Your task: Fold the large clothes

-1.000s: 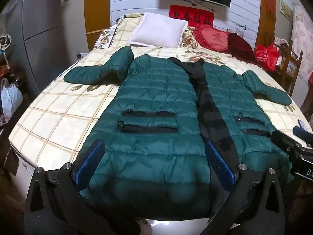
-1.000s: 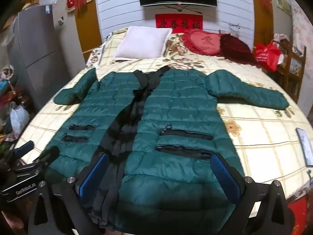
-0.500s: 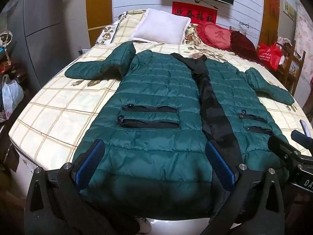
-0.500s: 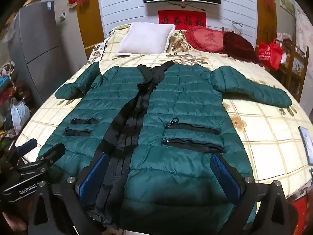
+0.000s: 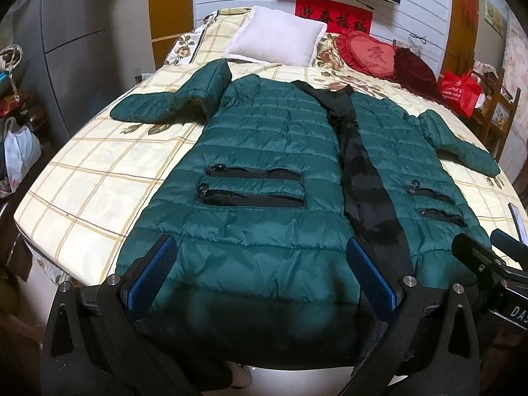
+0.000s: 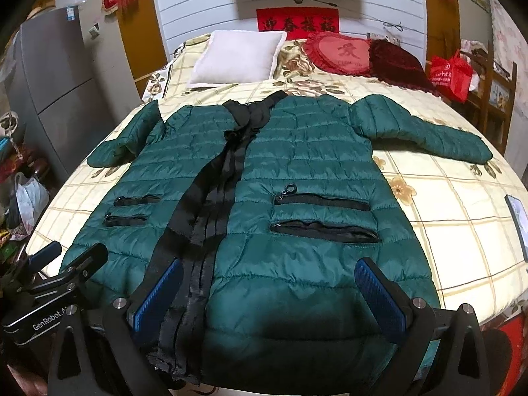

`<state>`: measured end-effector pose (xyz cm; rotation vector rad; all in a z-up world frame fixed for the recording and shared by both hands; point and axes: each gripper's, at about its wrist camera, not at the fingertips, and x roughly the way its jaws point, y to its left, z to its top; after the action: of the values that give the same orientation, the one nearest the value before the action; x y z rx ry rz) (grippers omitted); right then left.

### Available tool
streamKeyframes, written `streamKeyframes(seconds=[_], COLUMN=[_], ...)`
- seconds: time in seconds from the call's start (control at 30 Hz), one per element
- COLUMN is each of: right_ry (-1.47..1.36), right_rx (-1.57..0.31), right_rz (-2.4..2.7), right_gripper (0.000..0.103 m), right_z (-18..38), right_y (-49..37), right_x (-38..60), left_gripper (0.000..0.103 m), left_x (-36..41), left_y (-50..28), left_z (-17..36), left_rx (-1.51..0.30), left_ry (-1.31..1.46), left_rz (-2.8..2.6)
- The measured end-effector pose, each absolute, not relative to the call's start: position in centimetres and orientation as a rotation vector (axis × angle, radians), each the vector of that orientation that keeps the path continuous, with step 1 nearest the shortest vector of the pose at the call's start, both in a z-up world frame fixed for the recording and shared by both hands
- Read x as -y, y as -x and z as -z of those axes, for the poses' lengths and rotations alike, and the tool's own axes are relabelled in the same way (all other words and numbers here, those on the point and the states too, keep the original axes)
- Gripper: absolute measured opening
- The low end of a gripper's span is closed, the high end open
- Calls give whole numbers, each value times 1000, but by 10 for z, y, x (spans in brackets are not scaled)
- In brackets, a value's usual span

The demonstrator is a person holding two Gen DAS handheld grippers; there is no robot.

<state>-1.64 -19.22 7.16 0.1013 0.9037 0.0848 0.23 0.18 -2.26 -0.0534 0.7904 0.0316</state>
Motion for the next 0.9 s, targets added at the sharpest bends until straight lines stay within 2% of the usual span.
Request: streamKeyframes(seconds=[0.9], right_ry=[-112], right_rx=[-937], right_rz=[-57], right_gripper=[103], right_z=[-66], right_y=[15], right_x=[196], left_gripper=[102], left_x=[-3], left_y=[-3], left_z=[26], left_rx=[-808], left_ry=[72], left_rz=[-32])
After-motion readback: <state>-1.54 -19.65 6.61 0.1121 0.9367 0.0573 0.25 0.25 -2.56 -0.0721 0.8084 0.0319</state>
